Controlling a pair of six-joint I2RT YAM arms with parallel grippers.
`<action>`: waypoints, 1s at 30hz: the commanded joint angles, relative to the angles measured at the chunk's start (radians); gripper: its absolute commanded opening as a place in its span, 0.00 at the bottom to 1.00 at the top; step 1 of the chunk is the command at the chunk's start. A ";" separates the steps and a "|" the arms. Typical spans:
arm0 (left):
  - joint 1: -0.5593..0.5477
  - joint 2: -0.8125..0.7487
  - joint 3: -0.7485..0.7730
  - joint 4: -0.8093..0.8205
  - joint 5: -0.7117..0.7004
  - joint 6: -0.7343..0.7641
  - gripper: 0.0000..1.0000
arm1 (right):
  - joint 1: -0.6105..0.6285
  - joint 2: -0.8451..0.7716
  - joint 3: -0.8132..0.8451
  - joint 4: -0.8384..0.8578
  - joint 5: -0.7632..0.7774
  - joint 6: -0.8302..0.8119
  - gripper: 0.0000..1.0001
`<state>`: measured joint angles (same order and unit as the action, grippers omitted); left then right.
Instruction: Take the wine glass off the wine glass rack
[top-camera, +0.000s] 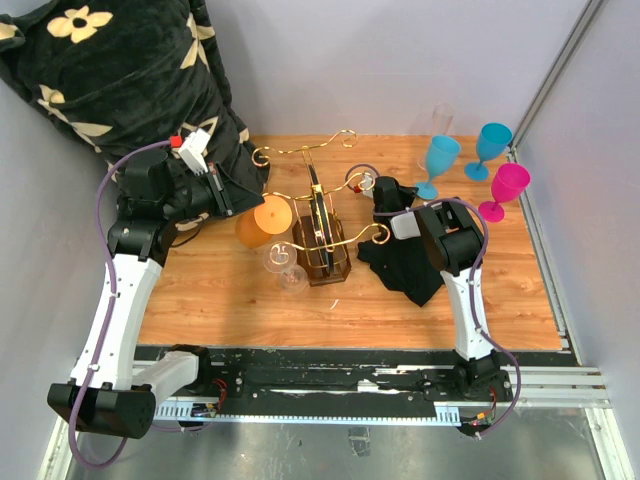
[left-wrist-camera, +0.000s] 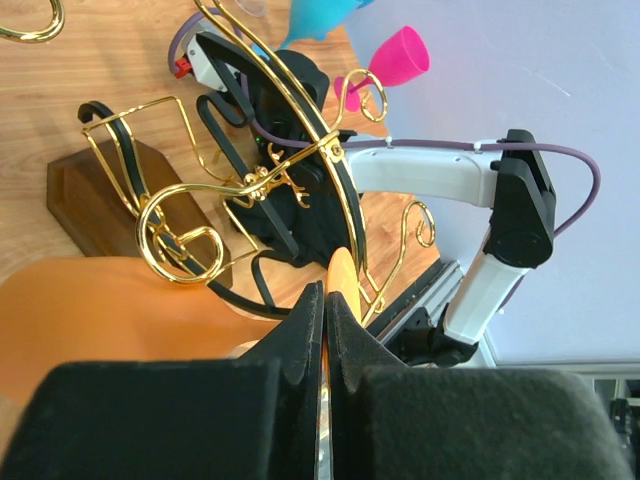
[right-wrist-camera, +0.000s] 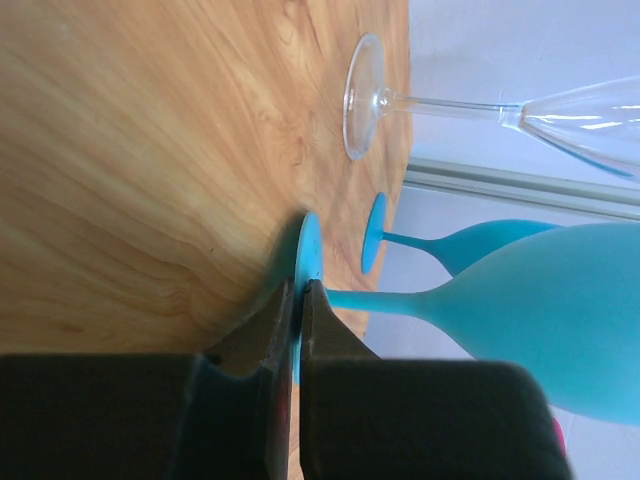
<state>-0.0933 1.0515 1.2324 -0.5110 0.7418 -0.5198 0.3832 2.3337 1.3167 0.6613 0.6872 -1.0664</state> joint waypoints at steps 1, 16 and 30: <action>0.006 0.002 0.043 -0.019 0.004 0.029 0.00 | 0.013 0.031 0.028 -0.050 -0.014 0.080 0.01; 0.009 -0.008 0.040 -0.048 -0.012 0.039 0.01 | 0.012 0.002 0.116 -0.383 -0.162 0.268 0.19; 0.009 -0.030 0.019 -0.043 -0.012 0.032 0.01 | 0.010 -0.197 0.075 -0.668 -0.460 0.444 0.58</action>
<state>-0.0872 1.0481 1.2491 -0.5701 0.7155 -0.4934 0.3840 2.1746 1.4120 0.1886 0.3904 -0.7254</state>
